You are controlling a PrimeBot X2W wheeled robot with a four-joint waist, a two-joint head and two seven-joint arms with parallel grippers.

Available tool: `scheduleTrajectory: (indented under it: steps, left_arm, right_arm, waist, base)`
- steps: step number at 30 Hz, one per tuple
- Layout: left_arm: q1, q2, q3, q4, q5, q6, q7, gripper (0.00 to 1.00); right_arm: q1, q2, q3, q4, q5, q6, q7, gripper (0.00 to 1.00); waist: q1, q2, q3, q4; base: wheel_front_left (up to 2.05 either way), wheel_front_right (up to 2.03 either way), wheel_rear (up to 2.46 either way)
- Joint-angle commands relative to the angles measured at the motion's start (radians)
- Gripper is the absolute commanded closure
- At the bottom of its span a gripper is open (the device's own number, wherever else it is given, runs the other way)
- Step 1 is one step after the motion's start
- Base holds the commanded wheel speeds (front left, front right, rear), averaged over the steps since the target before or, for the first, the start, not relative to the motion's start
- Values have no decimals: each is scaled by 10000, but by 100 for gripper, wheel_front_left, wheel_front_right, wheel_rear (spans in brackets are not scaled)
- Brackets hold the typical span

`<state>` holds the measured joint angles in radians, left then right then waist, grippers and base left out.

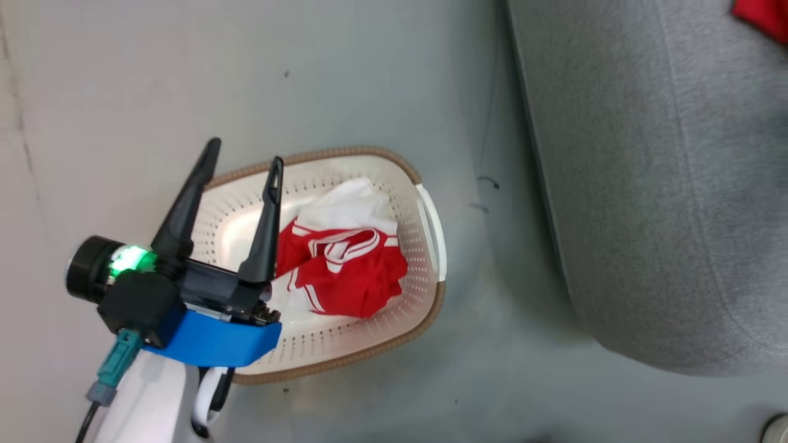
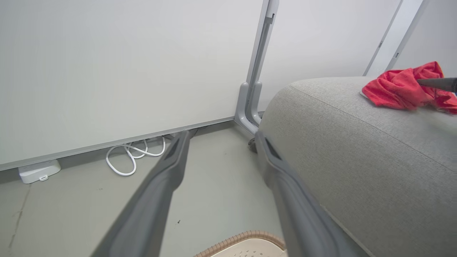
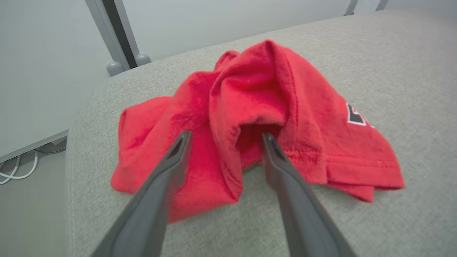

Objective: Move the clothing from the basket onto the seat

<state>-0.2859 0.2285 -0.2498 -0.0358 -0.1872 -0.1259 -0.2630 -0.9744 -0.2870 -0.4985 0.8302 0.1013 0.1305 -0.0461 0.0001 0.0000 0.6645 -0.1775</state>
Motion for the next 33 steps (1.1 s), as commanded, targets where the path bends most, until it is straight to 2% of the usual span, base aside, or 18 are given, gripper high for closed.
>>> scheduleTrajectory:
  steps: [1, 7, 13, 25, 33]
  left_arm:
    - [170, -78, -48, 99, -75, -74, -28, 0]
    - [608, -609, 134, 770, -333, -74, -28, 0]
    - [1291, -1061, 568, 1558, -594, -75, -27, 0]
    - [2114, -1275, 1743, 2895, -735, -75, -28, 0]
    - [2361, -1332, 2078, 3521, -699, -75, -28, 0]
  right_arm:
    - [329, 32, 117, 65, -61, 3, -65, 0]
    - [1497, 195, 553, 44, -312, 5, -207, 0]
    - [2953, 663, 1246, -736, -506, 3, -776, 0]
    - [6401, 2056, 2177, -4085, -459, 5, -1132, 0]
    - [8173, 2360, 2781, -6297, -327, 5, -607, 0]
  waist:
    - [-1, 0, -644, 58]
    - [-1, 0, -2245, 407]
    - [-1, 0, -3662, 757]
    - [-1, 0, -5422, 1309]
    - [-1, 0, -5985, 1718]
  base:
    - [0, 0, 0]
    - [0, 0, 0]
    - [0, 0, 0]
    - [0, 0, 0]
    - [0, 0, 0]
